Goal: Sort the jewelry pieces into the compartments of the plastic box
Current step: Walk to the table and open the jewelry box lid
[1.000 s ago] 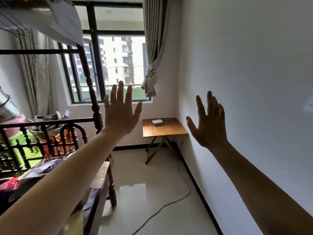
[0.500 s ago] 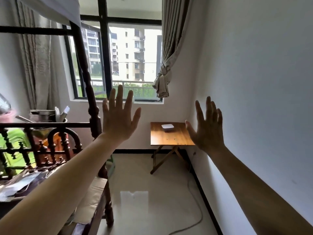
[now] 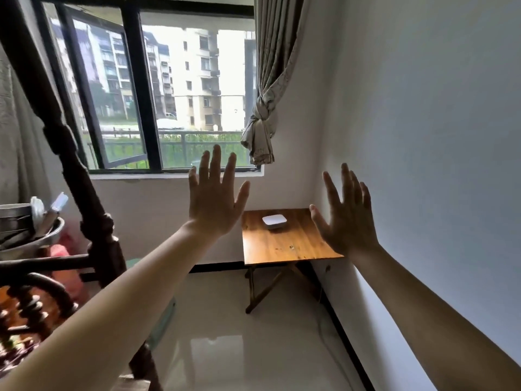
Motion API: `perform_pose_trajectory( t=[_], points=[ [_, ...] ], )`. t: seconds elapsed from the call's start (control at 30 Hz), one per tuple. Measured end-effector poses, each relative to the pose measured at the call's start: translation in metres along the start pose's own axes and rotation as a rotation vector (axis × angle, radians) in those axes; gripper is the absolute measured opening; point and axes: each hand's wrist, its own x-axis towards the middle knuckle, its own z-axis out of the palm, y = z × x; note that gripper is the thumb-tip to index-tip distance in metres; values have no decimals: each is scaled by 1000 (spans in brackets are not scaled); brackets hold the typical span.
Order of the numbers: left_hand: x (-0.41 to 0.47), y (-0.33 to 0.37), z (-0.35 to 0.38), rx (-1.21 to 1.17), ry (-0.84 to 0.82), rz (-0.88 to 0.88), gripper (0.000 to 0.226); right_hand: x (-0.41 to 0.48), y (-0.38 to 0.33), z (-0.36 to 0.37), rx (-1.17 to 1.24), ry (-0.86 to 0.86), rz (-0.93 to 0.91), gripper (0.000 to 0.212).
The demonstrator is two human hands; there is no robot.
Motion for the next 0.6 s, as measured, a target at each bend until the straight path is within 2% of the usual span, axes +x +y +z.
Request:
perform_pose_trajectory(
  t=[0.17, 0.33, 0.47, 0.6],
  points=[
    [66, -14, 100, 68, -53, 7, 68, 51, 45, 105, 20, -9, 46, 75],
    [139, -45, 181, 124, -147, -79, 70, 119, 84, 210, 68, -65, 84, 77],
    [182, -81, 230, 101, -144, -151, 69, 168, 86, 286, 112, -122, 119, 79],
    [215, -123, 282, 131, -146, -168, 68, 206, 74, 358, 135, -171, 59, 80]
  ],
)
